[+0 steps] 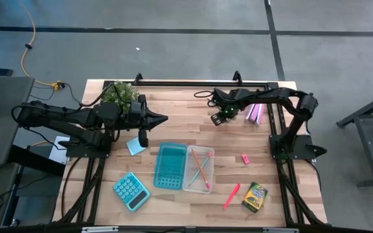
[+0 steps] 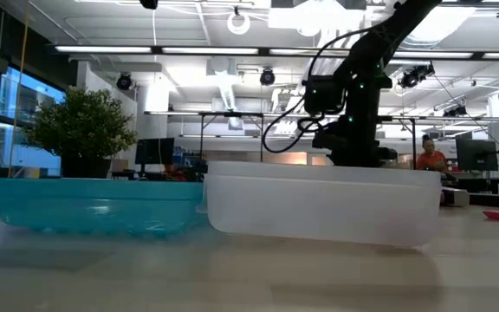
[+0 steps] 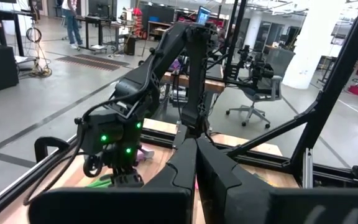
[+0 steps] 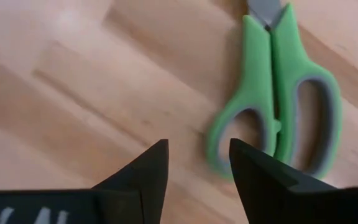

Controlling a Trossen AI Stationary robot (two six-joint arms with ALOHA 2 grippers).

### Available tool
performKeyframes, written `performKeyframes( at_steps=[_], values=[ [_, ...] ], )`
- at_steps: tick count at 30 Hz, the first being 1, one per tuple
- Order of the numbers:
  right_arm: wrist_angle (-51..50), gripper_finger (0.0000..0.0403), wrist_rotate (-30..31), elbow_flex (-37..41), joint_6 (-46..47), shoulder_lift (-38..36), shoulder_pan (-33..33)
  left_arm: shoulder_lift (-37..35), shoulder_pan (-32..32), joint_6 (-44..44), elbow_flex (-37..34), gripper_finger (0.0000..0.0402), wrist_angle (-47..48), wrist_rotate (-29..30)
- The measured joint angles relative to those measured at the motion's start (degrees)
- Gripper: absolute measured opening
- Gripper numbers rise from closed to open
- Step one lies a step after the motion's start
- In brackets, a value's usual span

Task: Pack school essentials
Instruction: Put the green scissors into the blue supply box

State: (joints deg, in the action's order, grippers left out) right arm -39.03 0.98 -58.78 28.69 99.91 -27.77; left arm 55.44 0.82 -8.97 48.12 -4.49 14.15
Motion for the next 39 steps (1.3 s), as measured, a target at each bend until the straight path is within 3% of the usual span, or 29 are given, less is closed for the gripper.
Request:
performKeyframes(
  at_steps=[17, 30, 35, 39],
  values=[
    [-0.1, 0.0113, -1.3, -0.3, 1.1, 3.6, 0.0, 0.0, 0.0, 0.0, 0.0, 0.0000, 0.0, 0.0],
    [-1.2, 0.0008, -0.1, -0.1, -1.8, 3.8, 0.0, 0.0, 0.0, 0.1, 0.0, 0.0000, 0.0, 0.0],
    [-1.0, 0.0006, -0.6, 0.2, -2.4, 1.8, 0.0, 0.0, 0.0, 0.0, 0.0, 0.0000, 0.0, 0.0],
    [-0.8, 0.0004, -1.0, 0.2, -3.7, -3.9, 0.2, 0.0, 0.0, 0.1, 0.0, 0.0000, 0.0, 0.0]
  ],
)
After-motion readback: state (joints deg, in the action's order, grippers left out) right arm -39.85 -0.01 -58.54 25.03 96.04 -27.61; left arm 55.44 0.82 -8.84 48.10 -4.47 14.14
